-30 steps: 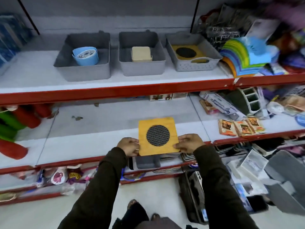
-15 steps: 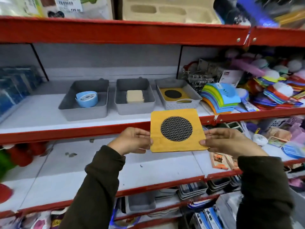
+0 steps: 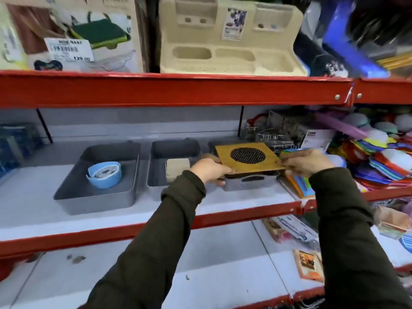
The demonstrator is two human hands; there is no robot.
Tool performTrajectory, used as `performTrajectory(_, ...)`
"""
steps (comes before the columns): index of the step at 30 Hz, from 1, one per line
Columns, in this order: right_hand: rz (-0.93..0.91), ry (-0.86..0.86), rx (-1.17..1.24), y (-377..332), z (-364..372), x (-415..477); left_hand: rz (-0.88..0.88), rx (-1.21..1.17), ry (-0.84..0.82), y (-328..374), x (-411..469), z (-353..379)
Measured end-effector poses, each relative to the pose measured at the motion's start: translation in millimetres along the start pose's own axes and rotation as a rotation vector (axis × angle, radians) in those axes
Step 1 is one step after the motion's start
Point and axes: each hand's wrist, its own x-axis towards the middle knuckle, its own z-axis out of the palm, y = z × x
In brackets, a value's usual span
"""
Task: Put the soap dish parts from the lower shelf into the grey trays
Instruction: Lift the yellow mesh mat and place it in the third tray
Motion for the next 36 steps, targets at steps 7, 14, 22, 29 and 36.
performTrajectory(7, 0.05, -0.035, -0.109, 8.8, 18.0, 66.0, -0.028, 0.099, 0.008, -0.7, 50.2, 6.2)
performTrajectory(14, -0.026, 0.104, -0.191, 21.6, 27.7, 80.7, 0.03, 0.33, 0.061, -10.1, 68.7, 11.0)
performTrajectory(22, -0.142, 0.275, -0.673, 19.8, 45.4, 88.7, 0.108, 0.654, 0.253, -12.4, 72.8, 19.1)
performTrajectory(29, -0.241, 0.242, -0.689, 34.0, 53.4, 80.5, 0.115, 0.744, 0.329, -19.0, 74.6, 20.3)
performTrajectory(36, -0.467, 0.15, -0.758, 18.8, 70.8, 53.1, 0.364, 0.887, 0.442, -23.5, 47.9, 7.5)
